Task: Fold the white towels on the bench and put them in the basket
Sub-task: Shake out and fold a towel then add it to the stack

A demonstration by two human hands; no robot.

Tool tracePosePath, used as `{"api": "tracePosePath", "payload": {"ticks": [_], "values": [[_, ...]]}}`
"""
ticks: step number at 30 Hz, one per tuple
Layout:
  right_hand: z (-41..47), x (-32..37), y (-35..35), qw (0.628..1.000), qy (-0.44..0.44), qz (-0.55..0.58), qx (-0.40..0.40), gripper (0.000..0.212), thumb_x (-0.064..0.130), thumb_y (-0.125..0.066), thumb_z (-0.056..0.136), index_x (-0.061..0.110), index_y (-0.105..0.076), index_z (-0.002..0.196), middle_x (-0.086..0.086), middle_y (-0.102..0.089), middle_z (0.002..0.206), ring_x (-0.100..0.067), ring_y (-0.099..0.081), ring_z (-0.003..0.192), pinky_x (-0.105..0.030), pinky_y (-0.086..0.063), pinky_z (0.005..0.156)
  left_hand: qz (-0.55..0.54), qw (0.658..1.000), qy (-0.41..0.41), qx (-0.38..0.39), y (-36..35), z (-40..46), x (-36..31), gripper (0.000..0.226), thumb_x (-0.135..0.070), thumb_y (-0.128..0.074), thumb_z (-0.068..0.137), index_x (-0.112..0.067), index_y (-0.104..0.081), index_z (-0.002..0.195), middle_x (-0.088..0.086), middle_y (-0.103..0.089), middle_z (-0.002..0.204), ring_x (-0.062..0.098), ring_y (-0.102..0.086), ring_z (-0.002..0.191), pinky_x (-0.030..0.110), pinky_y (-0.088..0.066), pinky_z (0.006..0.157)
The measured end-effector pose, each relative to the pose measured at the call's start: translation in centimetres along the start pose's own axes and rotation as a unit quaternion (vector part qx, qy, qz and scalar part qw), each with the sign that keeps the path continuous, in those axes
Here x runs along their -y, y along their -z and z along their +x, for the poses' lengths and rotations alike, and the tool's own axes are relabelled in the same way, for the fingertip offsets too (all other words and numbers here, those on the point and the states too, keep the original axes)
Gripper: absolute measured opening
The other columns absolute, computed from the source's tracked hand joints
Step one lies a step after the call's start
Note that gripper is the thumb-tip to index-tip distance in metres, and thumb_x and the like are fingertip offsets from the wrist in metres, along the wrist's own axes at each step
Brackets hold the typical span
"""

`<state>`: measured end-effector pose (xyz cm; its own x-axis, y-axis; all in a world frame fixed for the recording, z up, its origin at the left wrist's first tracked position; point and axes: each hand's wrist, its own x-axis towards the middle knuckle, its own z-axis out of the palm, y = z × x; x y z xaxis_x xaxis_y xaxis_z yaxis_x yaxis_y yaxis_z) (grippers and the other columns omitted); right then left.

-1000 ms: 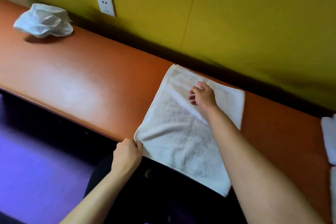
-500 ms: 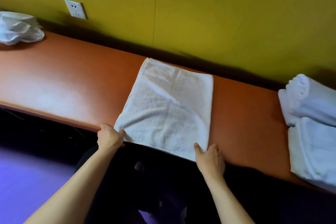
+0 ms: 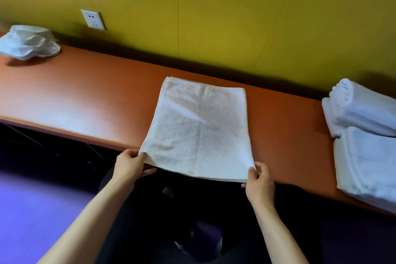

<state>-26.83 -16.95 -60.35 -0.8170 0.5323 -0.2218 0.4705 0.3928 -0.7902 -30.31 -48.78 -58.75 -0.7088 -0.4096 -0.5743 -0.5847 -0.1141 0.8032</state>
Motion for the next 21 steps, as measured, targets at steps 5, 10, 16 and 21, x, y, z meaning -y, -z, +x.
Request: {"api": "tracePosePath", "payload": {"ticks": [5, 10, 16, 21], "values": [[-1.4, -0.8, 2.3, 0.992, 0.021, 0.123, -0.005, 0.012, 0.017, -0.056, 0.1, 0.026, -0.059, 0.107, 0.003, -0.071, 0.083, -0.016, -0.06, 0.044, -0.024, -0.049, 0.052, -0.067, 0.997, -0.035, -0.012, 1.4, -3.5, 1.1, 0.029, 0.0, -0.064, 0.091, -0.004, -0.056, 0.117, 0.018, -0.068, 0.106, 0.026, -0.075, 0.077, 0.034, -0.063, 0.062], [-1.3, -0.9, 4.0, 0.937, -0.063, 0.342, 0.019, 0.009, 0.011, -0.063, 0.097, 0.015, -0.069, 0.091, -0.002, -0.068, 0.096, -0.008, -0.06, 0.053, -0.018, -0.052, 0.052, -0.14, 0.988, -0.062, 0.022, 1.9, -5.4, 0.8, 0.016, -0.001, -0.056, 0.096, -0.006, -0.067, 0.107, 0.015, -0.071, 0.097, 0.019, -0.069, 0.062, 0.026, -0.06, 0.058], [1.3, 1.6, 5.0, 0.861, -0.117, 0.489, 0.073, 0.021, 0.006, -0.046, 0.095, 0.015, -0.066, 0.092, 0.0, -0.074, 0.081, -0.01, -0.063, 0.056, -0.016, -0.051, 0.054, -0.215, 0.969, -0.098, 0.079, 1.0, -4.3, -1.2, 0.027, 0.006, -0.049, 0.096, -0.007, -0.067, 0.112, 0.006, -0.072, 0.083, 0.012, -0.065, 0.064, 0.018, -0.056, 0.062], [5.6, 4.0, 3.1, 0.94, 0.043, 0.338, 0.007, 0.016, 0.026, -0.076, 0.083, 0.02, -0.068, 0.095, 0.004, -0.068, 0.07, -0.008, -0.057, 0.053, -0.019, -0.048, 0.053, -0.024, 0.977, -0.207, -0.051, -1.4, -1.4, -4.1, 0.005, -0.022, -0.072, 0.092, -0.018, -0.071, 0.096, 0.0, -0.071, 0.08, 0.011, -0.058, 0.064, 0.015, -0.047, 0.056]]}}
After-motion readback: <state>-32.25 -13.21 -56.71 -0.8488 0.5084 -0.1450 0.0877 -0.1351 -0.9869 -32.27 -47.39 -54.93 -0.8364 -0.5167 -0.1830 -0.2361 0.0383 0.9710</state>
